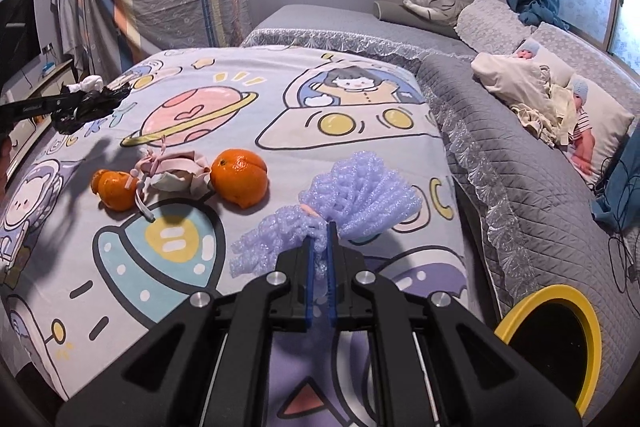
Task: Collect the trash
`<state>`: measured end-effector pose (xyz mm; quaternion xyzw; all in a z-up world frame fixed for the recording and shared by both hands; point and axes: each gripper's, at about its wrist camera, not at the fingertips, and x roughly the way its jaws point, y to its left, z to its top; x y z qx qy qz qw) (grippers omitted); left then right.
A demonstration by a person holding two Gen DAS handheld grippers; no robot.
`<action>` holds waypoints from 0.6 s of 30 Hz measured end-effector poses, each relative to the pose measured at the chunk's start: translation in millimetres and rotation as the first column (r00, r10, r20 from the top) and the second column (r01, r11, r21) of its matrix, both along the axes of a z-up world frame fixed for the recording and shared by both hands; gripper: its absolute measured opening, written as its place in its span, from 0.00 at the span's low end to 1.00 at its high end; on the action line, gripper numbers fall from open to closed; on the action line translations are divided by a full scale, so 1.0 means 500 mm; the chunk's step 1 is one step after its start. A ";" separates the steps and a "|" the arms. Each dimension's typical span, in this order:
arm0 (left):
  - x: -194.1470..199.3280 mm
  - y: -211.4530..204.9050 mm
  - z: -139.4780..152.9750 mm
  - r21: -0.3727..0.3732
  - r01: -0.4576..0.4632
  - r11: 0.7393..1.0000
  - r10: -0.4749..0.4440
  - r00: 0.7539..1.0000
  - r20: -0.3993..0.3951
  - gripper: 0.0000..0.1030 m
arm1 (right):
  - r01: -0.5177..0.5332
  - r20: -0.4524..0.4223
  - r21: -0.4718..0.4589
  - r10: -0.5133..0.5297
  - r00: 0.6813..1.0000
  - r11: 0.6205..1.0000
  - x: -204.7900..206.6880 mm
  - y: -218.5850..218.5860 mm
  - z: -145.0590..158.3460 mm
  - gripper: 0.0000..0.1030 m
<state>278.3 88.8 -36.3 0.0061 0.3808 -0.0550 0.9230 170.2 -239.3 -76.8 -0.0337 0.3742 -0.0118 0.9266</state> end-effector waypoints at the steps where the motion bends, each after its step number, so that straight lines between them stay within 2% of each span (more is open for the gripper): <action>1: -0.005 -0.001 0.002 -0.004 0.002 1.000 -0.002 1.000 0.003 0.18 | 0.002 0.003 0.000 -0.002 1.000 1.000 -0.003 -0.001 0.002 0.04; 18: -0.066 -0.011 0.042 -0.038 0.027 0.999 -0.025 0.998 0.055 0.18 | 0.027 0.053 0.017 -0.028 0.998 0.999 -0.047 -0.027 0.038 0.04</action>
